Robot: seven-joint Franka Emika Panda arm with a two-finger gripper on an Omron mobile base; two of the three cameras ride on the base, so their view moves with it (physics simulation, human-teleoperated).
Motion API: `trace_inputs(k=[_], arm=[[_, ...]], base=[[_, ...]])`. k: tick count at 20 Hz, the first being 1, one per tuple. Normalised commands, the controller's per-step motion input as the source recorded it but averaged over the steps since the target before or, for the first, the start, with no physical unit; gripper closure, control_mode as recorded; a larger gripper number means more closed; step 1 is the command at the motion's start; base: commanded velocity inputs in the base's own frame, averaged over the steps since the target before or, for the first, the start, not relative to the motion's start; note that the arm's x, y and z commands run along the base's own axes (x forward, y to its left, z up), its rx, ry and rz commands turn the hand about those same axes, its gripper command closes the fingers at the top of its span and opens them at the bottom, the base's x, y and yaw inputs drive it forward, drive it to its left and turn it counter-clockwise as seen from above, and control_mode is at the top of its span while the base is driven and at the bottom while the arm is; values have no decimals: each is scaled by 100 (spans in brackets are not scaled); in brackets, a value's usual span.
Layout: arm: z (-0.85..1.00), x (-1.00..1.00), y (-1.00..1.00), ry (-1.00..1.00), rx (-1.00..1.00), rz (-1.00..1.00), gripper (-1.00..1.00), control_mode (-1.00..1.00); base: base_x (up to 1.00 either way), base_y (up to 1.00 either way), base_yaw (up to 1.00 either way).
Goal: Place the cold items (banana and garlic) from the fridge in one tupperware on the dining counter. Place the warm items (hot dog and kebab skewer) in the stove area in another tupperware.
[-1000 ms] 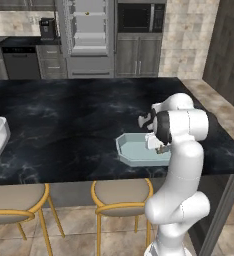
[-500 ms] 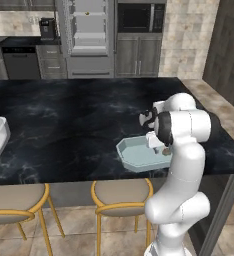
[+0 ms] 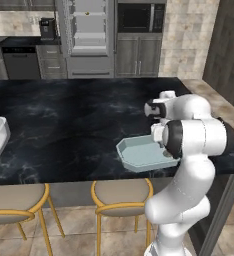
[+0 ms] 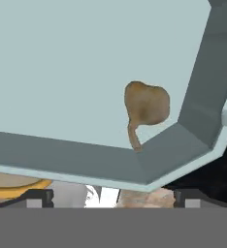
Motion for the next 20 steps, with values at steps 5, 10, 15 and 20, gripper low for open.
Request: trace_inputs(k=[5,10,15,20], arm=[[65,-94,-3,-10,12,-7,-100,-100],[52,-99,-2,-16,10,-6,-100,-100],[39,-91,-6,-19,3,0,-100,-100],[15,-41,-4,-7,-1,1,-100,-100]], base=[[0,0,0],[0,0,0],[0,0,0],[0,0,0]])
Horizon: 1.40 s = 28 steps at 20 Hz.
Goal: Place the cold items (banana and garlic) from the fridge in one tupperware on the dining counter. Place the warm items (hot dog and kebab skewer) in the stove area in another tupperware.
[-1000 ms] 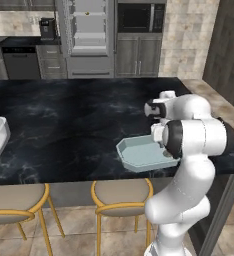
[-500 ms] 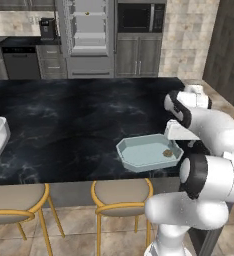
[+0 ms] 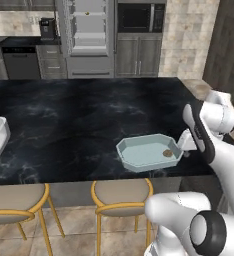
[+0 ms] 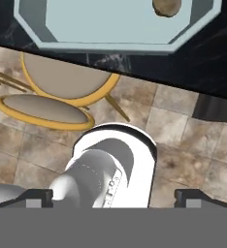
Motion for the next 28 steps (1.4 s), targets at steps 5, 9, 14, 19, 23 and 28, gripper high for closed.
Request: trace_inputs(k=[5,9,14,19,23,28], arm=[[-1,0,2,0,-2,0,-100,100],[0,0,0,0,0,0,-100,100],[0,0,0,0,0,0,-100,100],[0,0,0,0,0,0,-100,100],[0,0,0,0,0,0,-100,100],[0,0,0,0,0,0,-100,100]], base=[[-30,-58,-1],[-12,-100,0],[-2,-100,0],[1,-100,0],[53,-100,2],[96,-100,7]])
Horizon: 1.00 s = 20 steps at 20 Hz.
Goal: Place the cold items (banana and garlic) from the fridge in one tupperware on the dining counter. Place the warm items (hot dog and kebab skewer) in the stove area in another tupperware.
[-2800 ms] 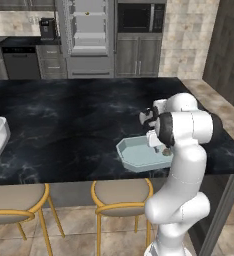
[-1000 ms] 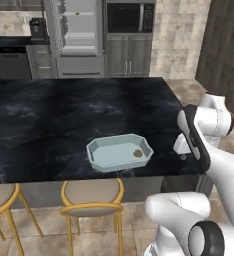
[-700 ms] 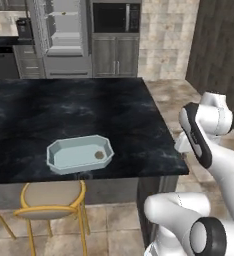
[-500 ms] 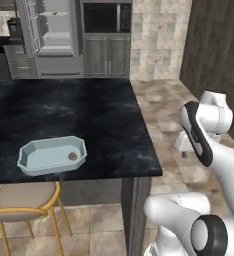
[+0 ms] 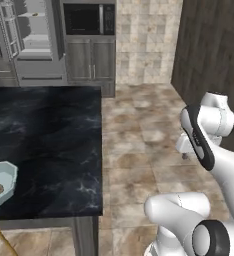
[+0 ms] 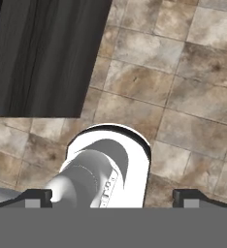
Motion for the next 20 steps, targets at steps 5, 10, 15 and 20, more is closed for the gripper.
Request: trace_inputs(k=[5,10,15,20], arm=[[0,0,0,0,0,0,-100,100],[0,0,0,0,0,0,-100,100],[0,0,0,0,0,0,-100,100],[0,0,0,0,0,0,-100,100]], base=[[100,-86,18],[100,-82,21],[100,-63,31],[100,-48,36]])
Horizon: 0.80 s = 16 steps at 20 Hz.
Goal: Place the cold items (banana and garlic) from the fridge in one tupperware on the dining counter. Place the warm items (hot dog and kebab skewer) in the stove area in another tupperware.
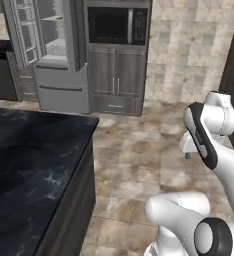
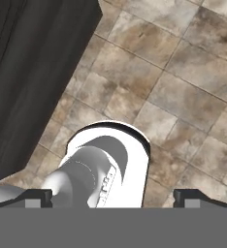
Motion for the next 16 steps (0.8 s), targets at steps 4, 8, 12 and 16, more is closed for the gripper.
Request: trace_inputs(k=[4,8,12,16], arm=[[0,0,0,0,0,0,-100,100],[0,0,0,0,0,0,-100,100],[0,0,0,0,0,0,-100,100],[0,0,0,0,0,0,-100,100]], base=[[100,-50,36],[100,-56,32],[100,-57,32],[100,-55,33]])
